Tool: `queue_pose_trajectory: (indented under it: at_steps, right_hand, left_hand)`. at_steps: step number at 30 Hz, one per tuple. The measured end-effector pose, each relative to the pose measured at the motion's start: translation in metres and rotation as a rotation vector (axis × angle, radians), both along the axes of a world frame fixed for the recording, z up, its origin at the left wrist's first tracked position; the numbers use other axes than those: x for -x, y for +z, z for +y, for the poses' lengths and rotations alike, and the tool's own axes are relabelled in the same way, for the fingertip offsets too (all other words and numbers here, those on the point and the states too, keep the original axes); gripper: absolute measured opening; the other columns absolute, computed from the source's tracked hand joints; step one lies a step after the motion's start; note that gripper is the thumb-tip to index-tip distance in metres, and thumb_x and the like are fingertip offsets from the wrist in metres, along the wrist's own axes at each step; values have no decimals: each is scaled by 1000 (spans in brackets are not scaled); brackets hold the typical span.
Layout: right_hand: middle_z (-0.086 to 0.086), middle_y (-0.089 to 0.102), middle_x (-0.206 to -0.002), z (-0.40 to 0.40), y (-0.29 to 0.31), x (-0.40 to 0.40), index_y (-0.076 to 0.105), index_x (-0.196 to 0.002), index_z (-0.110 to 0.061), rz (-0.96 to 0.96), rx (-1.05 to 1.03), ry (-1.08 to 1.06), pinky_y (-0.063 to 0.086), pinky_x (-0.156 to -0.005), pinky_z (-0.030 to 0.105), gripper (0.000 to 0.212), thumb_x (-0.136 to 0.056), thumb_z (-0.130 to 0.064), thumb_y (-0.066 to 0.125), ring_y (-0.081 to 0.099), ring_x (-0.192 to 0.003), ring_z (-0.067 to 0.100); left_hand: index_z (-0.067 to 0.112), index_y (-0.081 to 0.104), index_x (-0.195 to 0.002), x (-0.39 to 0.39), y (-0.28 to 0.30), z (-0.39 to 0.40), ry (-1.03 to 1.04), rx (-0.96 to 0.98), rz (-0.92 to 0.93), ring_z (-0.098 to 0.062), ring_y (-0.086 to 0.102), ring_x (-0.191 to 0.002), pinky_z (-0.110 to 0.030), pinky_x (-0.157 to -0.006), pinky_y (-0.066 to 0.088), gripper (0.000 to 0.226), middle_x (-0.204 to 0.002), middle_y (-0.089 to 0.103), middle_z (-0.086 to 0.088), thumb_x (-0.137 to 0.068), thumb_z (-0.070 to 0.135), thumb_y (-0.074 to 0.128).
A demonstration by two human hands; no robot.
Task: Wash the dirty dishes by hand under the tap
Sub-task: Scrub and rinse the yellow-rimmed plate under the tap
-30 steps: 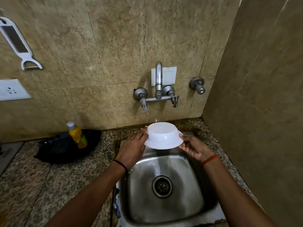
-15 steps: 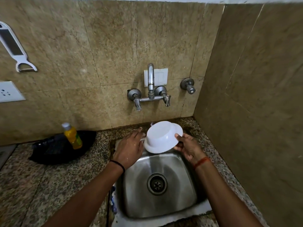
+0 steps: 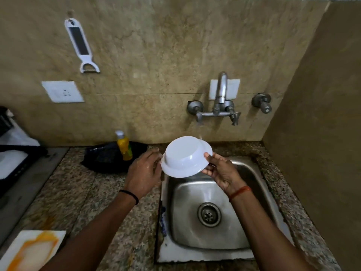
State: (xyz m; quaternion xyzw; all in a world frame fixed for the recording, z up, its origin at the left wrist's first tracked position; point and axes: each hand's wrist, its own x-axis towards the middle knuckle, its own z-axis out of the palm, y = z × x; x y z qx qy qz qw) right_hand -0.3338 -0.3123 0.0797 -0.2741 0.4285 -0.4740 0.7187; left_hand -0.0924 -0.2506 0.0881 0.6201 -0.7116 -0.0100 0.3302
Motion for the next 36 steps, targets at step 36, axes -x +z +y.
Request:
queue_pose_trajectory:
  at_steps: [36]
  right_hand:
    - [23,52,-138,32,133,-695,42,-136,5,-145,175,595,45,-101,47,38,-101,-7,45,50,-129,35]
  left_hand:
    - [24,62,-127,-538,61,173,627,-183,-12,-20,61,-114,-28,-105,40,38,-121,67,-4,-89,23,61]
